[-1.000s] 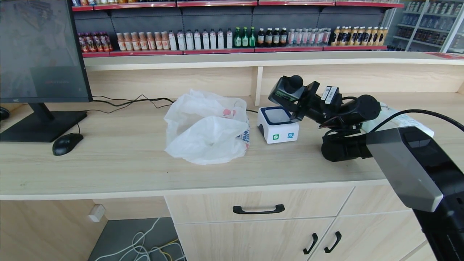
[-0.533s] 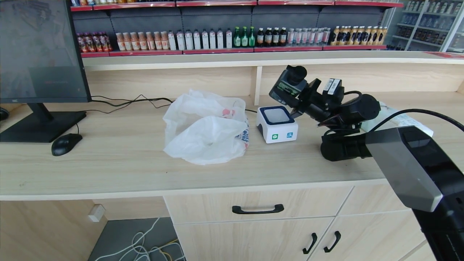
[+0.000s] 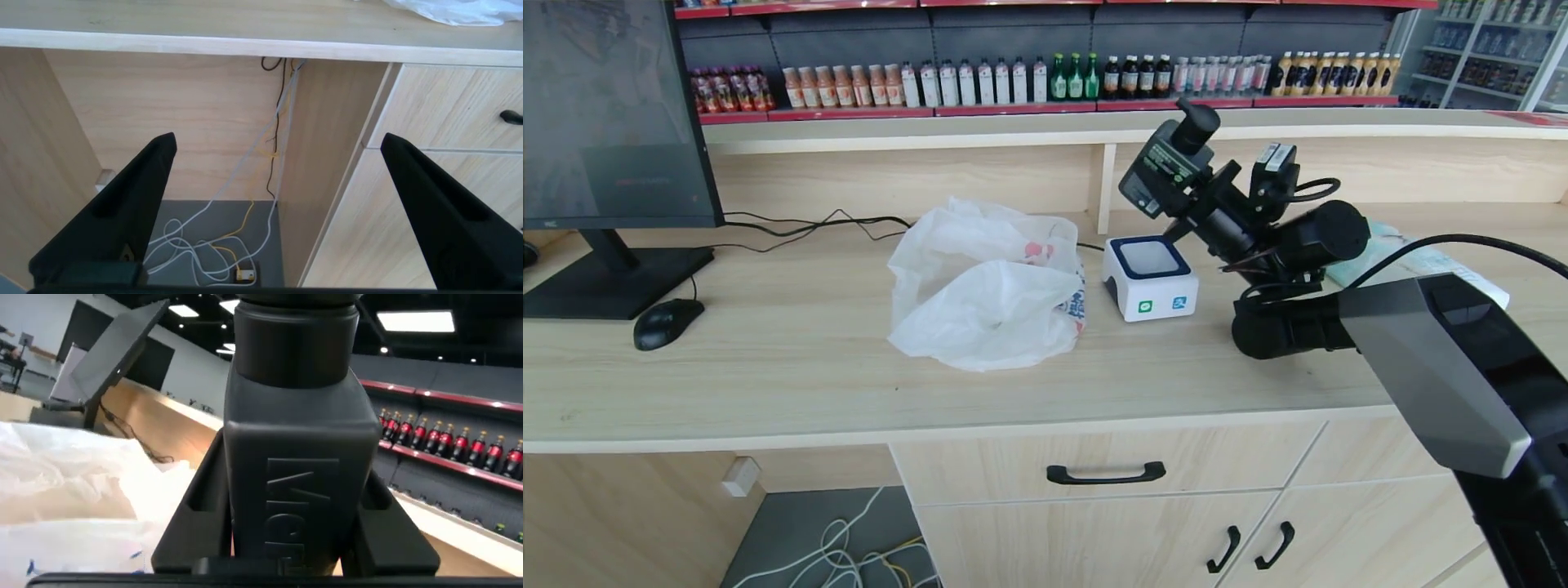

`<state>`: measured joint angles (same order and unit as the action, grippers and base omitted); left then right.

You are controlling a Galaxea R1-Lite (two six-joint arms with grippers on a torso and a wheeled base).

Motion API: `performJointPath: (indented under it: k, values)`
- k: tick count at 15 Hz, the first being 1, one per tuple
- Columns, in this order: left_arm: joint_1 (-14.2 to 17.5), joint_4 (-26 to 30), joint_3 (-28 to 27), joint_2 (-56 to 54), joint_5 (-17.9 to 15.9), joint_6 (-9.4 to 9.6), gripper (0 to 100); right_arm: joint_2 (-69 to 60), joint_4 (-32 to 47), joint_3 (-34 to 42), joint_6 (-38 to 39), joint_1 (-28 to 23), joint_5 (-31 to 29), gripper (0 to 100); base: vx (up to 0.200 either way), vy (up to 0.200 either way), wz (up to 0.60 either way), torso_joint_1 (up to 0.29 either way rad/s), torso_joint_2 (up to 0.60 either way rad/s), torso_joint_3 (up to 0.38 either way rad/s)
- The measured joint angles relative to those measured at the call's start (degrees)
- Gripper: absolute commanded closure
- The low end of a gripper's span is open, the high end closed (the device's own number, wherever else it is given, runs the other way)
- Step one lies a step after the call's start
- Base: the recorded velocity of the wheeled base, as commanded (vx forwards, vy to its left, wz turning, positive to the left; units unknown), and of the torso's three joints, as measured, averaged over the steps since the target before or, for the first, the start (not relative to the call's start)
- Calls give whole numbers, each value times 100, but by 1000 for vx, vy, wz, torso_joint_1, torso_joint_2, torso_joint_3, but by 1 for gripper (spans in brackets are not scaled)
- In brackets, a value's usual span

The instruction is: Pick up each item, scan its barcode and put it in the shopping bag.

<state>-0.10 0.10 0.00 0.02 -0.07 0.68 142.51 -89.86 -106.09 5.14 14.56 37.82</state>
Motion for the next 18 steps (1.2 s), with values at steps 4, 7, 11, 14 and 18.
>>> performJointPath:
  k: [4,7,11,14,18]
  values:
    - [-1,0,0,0,0,10,0,-789,-9,866,185,233,-725,100,0,0,0,0,0,0]
    - [0,0,0,0,-2,11,0,-1541,-2,2157,185,307,-1165,100,0,0,0,0,0,0]
    - [0,0,0,0,-2,10,0,-2647,-6,3864,-158,788,-2803,100,0,0,0,0,0,0]
    - [0,0,0,0,-2,10,0,-3305,0,5070,-336,1056,-3201,100,0,0,0,0,0,0]
    - [2,-2,0,0,-2,7,0,-3936,0,6440,-389,1330,-3615,100,-50,0,0,1,1,1]
